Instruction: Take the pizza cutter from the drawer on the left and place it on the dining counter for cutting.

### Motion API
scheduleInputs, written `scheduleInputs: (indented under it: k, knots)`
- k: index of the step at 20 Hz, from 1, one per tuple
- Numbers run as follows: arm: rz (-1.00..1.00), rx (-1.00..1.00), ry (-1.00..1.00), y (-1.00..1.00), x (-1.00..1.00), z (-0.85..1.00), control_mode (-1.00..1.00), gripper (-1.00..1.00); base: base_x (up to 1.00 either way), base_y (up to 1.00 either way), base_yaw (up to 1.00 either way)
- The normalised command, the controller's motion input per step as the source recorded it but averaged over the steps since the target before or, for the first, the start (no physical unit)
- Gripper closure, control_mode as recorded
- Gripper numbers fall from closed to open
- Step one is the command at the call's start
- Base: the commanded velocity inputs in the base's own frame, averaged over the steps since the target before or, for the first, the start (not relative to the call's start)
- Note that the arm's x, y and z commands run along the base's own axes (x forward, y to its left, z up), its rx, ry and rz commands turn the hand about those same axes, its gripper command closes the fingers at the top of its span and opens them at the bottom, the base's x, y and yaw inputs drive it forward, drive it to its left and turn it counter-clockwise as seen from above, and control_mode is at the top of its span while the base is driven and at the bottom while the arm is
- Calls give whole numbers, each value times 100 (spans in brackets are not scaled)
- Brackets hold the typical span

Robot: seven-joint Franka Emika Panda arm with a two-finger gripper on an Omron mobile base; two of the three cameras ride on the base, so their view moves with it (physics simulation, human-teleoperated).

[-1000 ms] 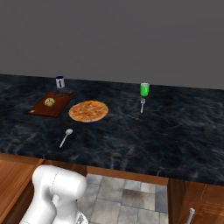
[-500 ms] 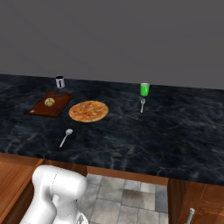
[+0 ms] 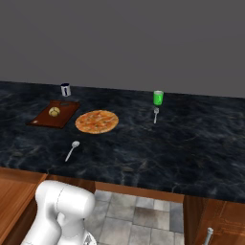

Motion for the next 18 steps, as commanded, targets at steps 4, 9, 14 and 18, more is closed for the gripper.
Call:
scheduleInputs:
  k: [4,9,14,18]
  knots:
    - [0,-1,0,7,-15,-55,-100,-100,0,0,0]
    - [0,0,-1,16,-65,40,-100,-100,0,0,0]
    - [0,5,-11,1,-15,100,-100,-100,0,0,0]
    - [0,11,-13,0,-7,100,-100,-100,0,0,0]
